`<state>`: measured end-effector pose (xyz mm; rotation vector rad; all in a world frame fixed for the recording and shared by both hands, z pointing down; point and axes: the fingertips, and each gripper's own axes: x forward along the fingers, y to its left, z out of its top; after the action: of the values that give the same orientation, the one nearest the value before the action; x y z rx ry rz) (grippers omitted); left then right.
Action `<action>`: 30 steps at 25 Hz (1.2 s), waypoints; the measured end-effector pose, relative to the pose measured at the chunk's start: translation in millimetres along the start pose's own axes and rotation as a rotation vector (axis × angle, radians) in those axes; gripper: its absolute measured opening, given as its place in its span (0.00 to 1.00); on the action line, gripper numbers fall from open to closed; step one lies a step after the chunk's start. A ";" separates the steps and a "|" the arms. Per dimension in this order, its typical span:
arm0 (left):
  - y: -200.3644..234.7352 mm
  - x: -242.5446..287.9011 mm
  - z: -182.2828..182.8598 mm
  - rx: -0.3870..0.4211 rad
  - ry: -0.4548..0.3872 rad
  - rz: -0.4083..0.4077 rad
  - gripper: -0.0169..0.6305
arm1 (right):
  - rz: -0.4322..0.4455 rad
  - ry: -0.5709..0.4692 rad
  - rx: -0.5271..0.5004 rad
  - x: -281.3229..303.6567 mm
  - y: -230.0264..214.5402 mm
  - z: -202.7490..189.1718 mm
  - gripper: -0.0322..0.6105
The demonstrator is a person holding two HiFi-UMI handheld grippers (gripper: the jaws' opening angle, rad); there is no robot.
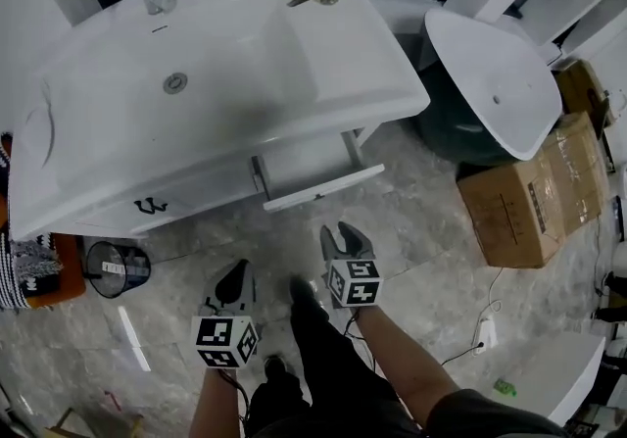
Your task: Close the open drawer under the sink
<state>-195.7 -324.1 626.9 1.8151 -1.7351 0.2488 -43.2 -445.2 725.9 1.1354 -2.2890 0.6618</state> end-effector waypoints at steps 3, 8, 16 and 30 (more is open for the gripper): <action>14.8 21.1 -13.1 -0.044 0.010 0.029 0.05 | -0.019 0.022 0.000 28.2 -14.1 -10.9 0.28; 30.5 45.5 -28.2 -0.069 0.028 0.065 0.05 | 0.012 0.035 -0.032 67.6 -19.0 -19.6 0.28; 34.2 74.6 -35.9 -0.084 0.040 0.083 0.05 | 0.039 0.054 -0.099 116.2 -20.9 -18.0 0.28; 28.4 95.9 -37.8 -0.100 0.072 0.059 0.05 | 0.047 0.068 -0.129 151.6 -18.0 -0.5 0.28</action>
<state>-200.7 -383.1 715.9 1.6654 -1.7216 0.2438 -108.6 -542.4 823.9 0.9873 -2.2719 0.5534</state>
